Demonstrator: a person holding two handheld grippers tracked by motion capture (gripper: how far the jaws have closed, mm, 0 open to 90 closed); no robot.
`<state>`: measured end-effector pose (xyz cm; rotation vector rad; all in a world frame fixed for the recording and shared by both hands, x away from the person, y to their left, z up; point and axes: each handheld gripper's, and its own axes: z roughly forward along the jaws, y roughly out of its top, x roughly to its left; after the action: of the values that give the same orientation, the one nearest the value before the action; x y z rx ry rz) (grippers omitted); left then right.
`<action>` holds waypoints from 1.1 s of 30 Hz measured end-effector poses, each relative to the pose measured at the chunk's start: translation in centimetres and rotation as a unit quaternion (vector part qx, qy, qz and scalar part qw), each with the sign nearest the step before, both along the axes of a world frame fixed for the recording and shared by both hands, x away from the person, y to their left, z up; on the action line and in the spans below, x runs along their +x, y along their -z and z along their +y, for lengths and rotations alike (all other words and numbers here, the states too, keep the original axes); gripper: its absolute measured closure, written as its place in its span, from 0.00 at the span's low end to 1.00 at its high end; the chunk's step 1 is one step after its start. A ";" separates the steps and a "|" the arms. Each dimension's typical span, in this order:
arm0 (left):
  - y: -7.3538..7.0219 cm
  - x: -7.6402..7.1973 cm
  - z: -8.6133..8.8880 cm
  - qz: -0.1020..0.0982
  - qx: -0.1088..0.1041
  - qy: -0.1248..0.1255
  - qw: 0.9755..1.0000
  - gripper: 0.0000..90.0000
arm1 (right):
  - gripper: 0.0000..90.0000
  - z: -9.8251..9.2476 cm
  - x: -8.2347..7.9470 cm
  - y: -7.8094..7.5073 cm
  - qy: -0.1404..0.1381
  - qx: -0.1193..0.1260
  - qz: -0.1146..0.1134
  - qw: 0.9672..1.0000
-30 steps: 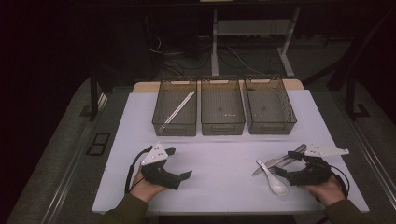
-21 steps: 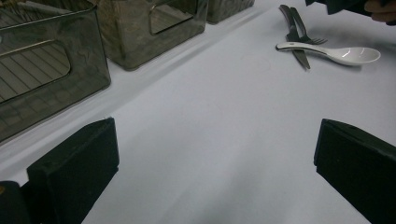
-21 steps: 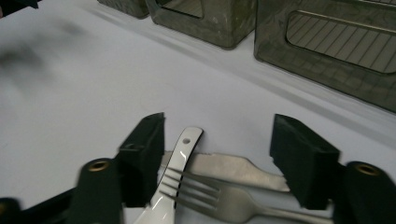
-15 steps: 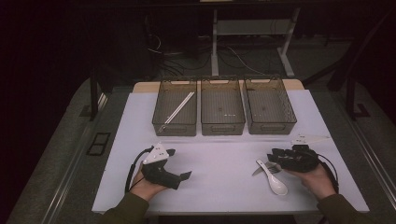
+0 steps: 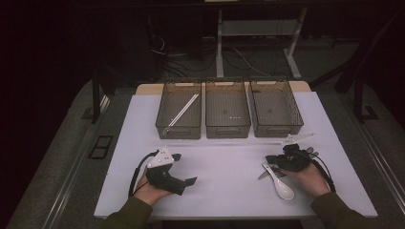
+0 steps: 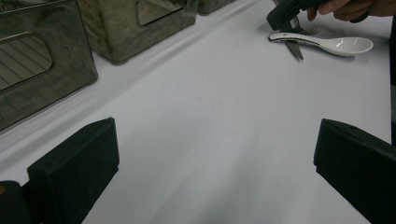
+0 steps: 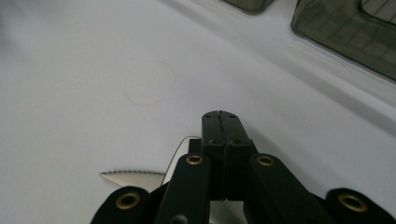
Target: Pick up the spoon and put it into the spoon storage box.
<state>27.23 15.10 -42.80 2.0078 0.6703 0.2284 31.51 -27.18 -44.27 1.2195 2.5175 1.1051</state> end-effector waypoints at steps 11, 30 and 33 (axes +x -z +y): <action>0.1 0.0 0.0 0.003 0.001 0.002 1.000 0.00 | 1.00 0.6 -0.3 0.0 -0.020 -0.005 0.002 1.000; 0.0 0.0 -0.1 0.005 -0.002 0.002 1.000 0.00 | 1.00 1.8 -0.7 0.0 -0.048 -0.037 0.001 0.998; 0.0 0.0 -0.1 0.005 -0.002 0.002 1.000 0.00 | 1.00 2.1 -0.8 -0.1 -0.061 -0.038 0.002 0.997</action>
<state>27.24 15.04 -42.84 2.0085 0.6721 0.2144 30.68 -25.04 -44.19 1.0631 2.6424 1.0204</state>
